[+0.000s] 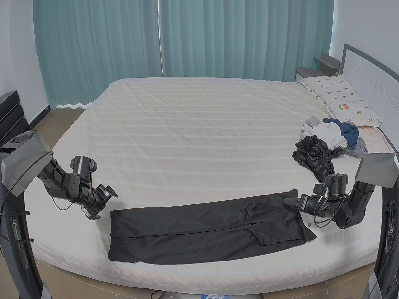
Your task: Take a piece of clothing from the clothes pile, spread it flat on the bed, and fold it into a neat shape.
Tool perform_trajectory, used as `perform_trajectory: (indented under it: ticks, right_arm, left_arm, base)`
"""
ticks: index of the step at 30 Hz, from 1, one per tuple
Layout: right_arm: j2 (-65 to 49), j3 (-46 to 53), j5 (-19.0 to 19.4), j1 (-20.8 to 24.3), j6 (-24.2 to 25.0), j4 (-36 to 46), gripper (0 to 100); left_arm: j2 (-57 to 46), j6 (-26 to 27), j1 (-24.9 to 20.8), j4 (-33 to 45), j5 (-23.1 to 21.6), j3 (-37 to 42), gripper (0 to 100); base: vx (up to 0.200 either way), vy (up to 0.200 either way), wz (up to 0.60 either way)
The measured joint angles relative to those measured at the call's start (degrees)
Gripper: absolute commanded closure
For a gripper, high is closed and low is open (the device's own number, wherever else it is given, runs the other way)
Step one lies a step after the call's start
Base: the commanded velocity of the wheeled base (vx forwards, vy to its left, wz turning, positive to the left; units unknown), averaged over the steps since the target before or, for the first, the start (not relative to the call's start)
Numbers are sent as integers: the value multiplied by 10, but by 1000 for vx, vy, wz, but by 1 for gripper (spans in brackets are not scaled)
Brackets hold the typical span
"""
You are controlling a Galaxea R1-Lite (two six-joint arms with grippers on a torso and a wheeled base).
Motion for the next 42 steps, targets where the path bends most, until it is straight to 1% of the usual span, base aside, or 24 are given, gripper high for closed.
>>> perform_trajectory:
  ticks: [5,9,12,15,18,20,23,27,34,35,42]
  right_arm:
    - [-22,-5,-15,7,3,-3,0]
    - [-33,-33,-47,42,3,15,0]
    - [-34,-71,-72,74,1,58,0]
    - [-32,-107,-87,108,-7,107,0]
    - [-25,-133,-104,136,-42,130,0]
    - [-17,-147,-125,147,-72,146,0]
    - [-2,-166,-153,160,-98,165,0]
    - [15,-184,-159,175,-104,169,0]
    - [33,-206,-161,194,-104,180,0]
    - [35,-209,-161,195,-104,183,100]
    - [40,-221,-162,195,-106,197,100]
  left_arm:
    - [0,0,0,0,-1,-1,0]
    - [0,0,0,1,-1,-1,0]
    - [0,0,0,1,0,-1,0]
    - [0,-1,0,1,0,0,0]
    - [0,-1,0,1,0,1,0]
    - [0,-1,0,2,0,1,0]
    - [0,-1,0,2,0,2,0]
    - [0,0,0,1,0,2,0]
    - [0,0,0,1,0,4,0]
    - [0,0,0,1,0,4,0]
    - [0,0,0,1,0,4,0]
  base:
    - [0,0,0]
    - [0,0,0]
    - [0,0,0]
    - [0,0,0]
    - [0,0,0]
    - [0,0,0]
    - [0,0,0]
    - [0,0,0]
    - [0,0,0]
    - [0,0,0]
    - [0,0,0]
